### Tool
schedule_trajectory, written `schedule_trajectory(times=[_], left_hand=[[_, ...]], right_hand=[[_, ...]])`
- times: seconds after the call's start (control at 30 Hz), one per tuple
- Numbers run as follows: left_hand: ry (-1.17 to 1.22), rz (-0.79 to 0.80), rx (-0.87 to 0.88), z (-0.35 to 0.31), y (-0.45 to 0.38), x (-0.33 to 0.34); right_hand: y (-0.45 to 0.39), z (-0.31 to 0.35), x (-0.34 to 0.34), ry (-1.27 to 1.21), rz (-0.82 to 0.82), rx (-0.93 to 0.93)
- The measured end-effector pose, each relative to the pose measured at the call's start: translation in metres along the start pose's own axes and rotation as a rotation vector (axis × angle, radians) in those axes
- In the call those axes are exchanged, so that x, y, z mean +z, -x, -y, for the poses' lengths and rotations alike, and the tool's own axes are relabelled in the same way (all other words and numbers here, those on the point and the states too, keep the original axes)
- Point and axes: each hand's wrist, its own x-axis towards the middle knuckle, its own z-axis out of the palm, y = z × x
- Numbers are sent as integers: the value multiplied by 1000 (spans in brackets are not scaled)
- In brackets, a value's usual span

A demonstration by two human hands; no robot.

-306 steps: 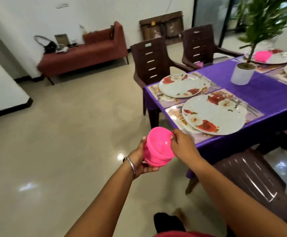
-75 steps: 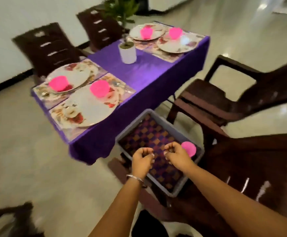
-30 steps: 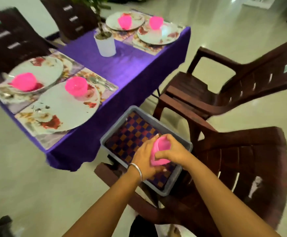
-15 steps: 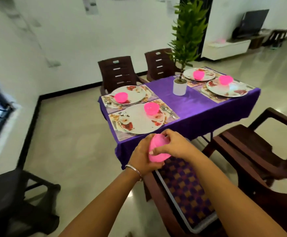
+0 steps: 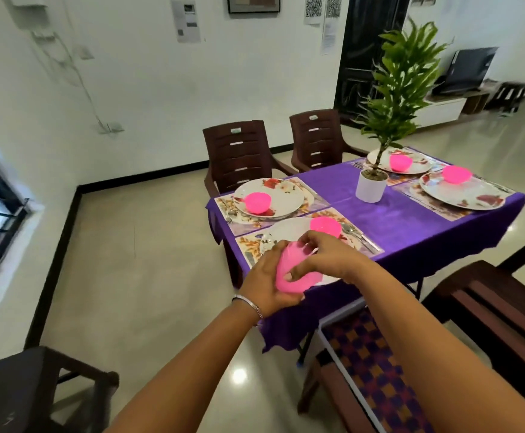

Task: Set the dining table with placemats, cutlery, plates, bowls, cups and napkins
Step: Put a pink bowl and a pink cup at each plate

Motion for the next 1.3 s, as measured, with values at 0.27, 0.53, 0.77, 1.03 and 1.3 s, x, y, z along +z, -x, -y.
schedule_trajectory(times=[0.27,0.53,0.77,1.03,1.3], left_hand=[[-8,6,-23,74,-35,-61],[50,-111,-152,101,-94,-78],[55,-117,-206,132,-137,-75],[30,-80,-296,164,-219,-45],[-12,-3,-391,178,-258,-20]], right_hand=[[-61,58,10,-110,40,31],[-138,70,-31,-329,-334,38],[-223,15,-79,10,-654,193],[-320,-87,-121,251,-566,395],[-380,-139,-115,288,-444,430]])
